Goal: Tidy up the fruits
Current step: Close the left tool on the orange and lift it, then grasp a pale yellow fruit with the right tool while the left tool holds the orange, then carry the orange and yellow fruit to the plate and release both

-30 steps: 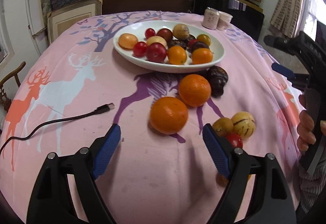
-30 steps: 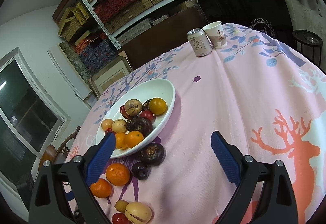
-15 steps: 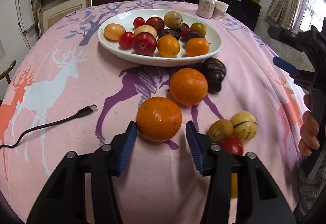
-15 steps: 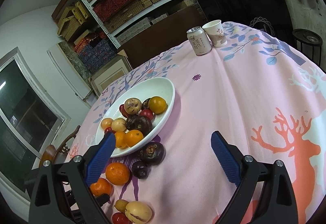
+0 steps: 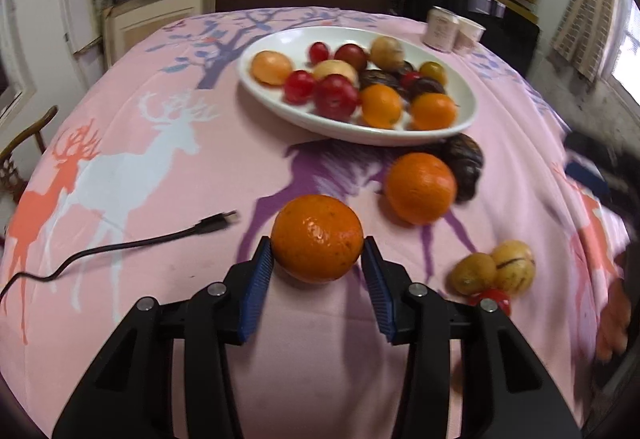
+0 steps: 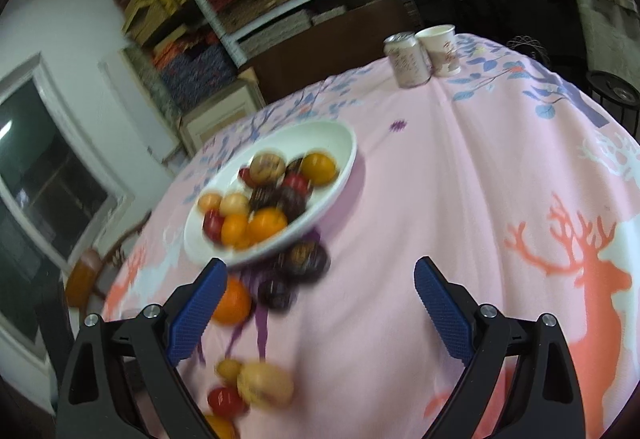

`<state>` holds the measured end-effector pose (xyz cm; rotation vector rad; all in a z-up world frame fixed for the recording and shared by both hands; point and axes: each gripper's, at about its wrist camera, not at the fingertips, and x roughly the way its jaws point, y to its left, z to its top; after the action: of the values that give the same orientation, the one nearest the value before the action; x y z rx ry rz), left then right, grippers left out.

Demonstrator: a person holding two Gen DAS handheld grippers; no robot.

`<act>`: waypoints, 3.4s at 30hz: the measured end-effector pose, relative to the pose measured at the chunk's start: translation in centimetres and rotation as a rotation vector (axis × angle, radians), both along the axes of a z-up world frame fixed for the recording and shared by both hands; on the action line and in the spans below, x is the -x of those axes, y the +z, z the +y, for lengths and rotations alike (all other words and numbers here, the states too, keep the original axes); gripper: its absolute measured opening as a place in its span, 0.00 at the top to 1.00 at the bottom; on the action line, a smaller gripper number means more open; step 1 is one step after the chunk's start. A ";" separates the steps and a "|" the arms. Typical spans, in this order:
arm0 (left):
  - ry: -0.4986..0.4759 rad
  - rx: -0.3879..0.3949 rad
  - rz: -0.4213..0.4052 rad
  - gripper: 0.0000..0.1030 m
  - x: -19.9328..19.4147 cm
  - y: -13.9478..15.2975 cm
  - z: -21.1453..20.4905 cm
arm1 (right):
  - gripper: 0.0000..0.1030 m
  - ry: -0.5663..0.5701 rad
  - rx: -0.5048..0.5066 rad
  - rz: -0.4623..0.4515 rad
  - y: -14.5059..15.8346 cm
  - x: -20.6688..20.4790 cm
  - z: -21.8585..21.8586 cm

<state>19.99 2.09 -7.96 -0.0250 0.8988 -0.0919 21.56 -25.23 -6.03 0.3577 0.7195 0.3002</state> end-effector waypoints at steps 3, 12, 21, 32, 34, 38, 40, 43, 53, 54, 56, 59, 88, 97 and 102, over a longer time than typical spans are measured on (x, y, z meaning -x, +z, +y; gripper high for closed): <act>0.012 0.034 0.011 0.57 0.0 0.0 0.8 | 0.07 0.060 0.059 0.017 -0.8 2.1 0.8; 0.005 0.037 0.019 0.56 0.2 -0.2 0.8 | 0.07 0.165 0.212 0.036 -1.8 4.3 3.5; 0.005 0.035 0.020 0.56 0.1 -0.2 0.7 | 0.07 0.203 0.303 0.086 -2.4 3.8 5.2; 0.005 0.027 0.019 0.56 0.2 -0.2 0.6 | 0.07 -0.058 0.220 0.031 -1.3 3.7 0.2; 0.005 0.025 0.019 0.56 0.2 -0.3 0.6 | 0.07 -0.010 0.219 0.032 -1.5 3.8 0.8; 0.005 0.026 0.020 0.56 0.2 -0.3 0.6 | 0.07 0.114 0.306 -0.044 -0.7 5.1 3.9; 0.004 0.022 0.019 0.56 0.2 -0.2 0.6 | 0.07 0.138 0.336 -0.040 -0.7 5.1 4.7; 0.003 0.019 0.018 0.56 0.2 -0.3 0.6 | 0.07 0.179 0.345 0.023 -1.4 4.1 5.3; 0.004 0.012 0.020 0.56 0.2 -0.4 0.6 | 0.08 -0.059 0.378 -0.054 -0.3 4.3 2.8; 0.003 0.012 0.020 0.55 0.2 -0.4 0.5 | 0.08 0.001 0.339 -0.028 -0.7 4.2 2.8; 0.001 0.005 0.020 0.55 0.2 -0.4 0.5 | 0.08 0.077 0.364 0.023 -1.7 3.7 4.0; 0.002 0.006 0.022 0.54 0.2 -0.5 0.5 | 0.08 0.102 0.384 0.021 -1.6 3.8 4.7; -0.007 -0.011 0.049 0.50 -0.4 -0.9 0.0 | 0.61 0.002 0.368 0.113 -3.6 -13.1 -1.4; -0.014 0.015 0.048 0.56 -0.5 -0.8 0.3 | 0.61 -0.005 0.324 0.098 -3.1 -11.2 -1.9; -0.013 0.048 0.045 0.57 -0.6 -0.6 0.7 | 0.61 0.040 0.270 0.038 -1.4 -7.4 -0.1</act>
<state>20.58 2.81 -8.59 -0.0665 0.9414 -0.1255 28.93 -25.31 -7.43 0.0927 0.7943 0.2306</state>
